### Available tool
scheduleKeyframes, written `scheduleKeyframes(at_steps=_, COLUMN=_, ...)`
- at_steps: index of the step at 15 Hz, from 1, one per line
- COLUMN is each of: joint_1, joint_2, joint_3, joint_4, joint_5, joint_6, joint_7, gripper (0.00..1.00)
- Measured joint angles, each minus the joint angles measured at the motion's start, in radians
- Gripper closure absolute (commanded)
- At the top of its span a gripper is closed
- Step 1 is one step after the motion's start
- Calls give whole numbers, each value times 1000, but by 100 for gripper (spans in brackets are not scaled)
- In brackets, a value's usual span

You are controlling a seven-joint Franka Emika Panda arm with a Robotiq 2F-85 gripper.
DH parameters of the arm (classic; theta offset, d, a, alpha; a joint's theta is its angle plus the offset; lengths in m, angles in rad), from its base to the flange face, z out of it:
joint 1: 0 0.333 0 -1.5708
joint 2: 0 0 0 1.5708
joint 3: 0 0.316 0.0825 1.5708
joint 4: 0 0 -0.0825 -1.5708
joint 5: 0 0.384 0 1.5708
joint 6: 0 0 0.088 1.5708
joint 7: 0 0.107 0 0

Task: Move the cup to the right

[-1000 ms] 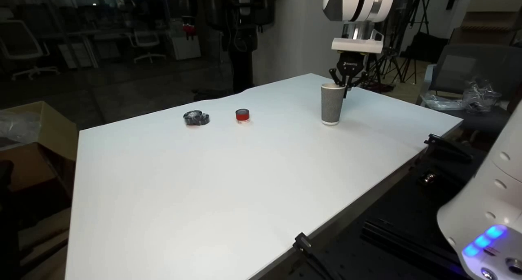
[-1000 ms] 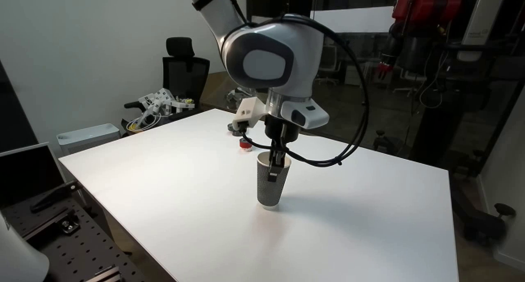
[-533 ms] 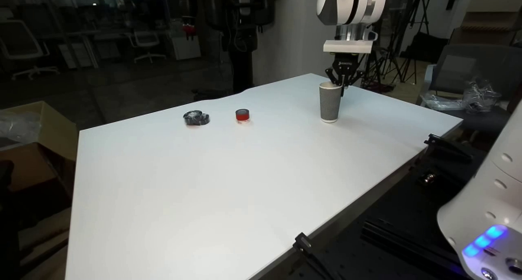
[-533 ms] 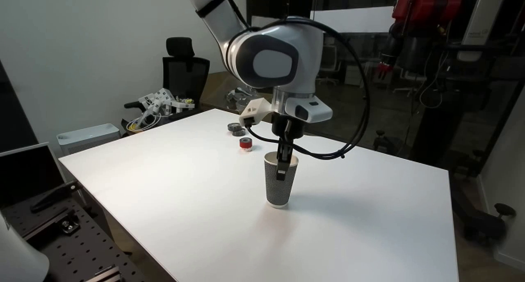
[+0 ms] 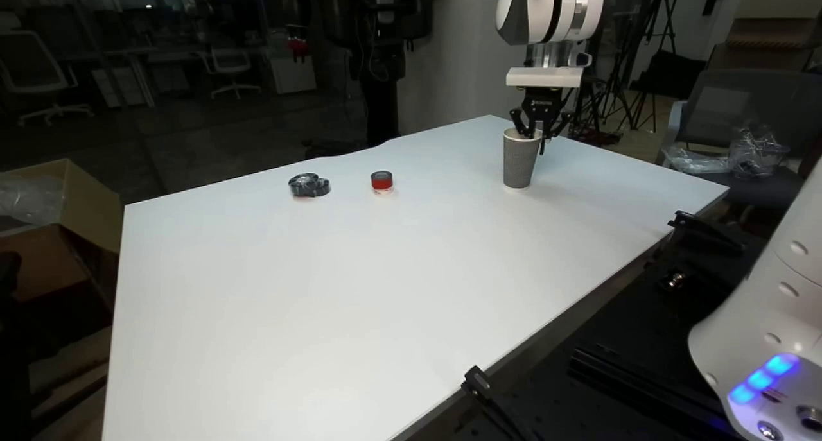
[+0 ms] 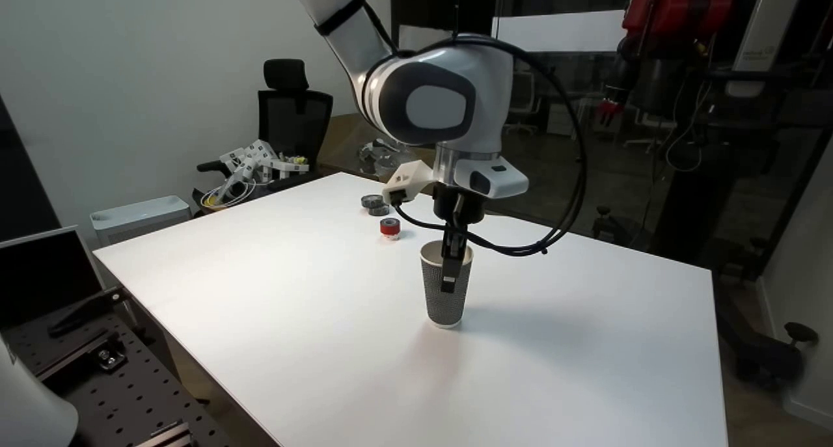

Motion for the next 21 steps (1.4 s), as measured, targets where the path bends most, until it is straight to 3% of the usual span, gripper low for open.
scheduleKeyframes(at_steps=7, joint_1=8, joint_2=35, joint_3=-4, joint_4=6, joint_5=0, joint_6=32, joint_7=3, gripper=1)
scheduleKeyframes(at_steps=15, joint_1=59, joint_2=-86, joint_3=-14, joint_4=-37, joint_5=-4, joint_6=78, joint_7=6, gripper=0)
scheduleKeyframes(at_steps=21, joint_1=78, joint_2=-233, joint_3=25, joint_4=-121, joint_5=-1, joint_6=88, joint_7=-3, gripper=0)
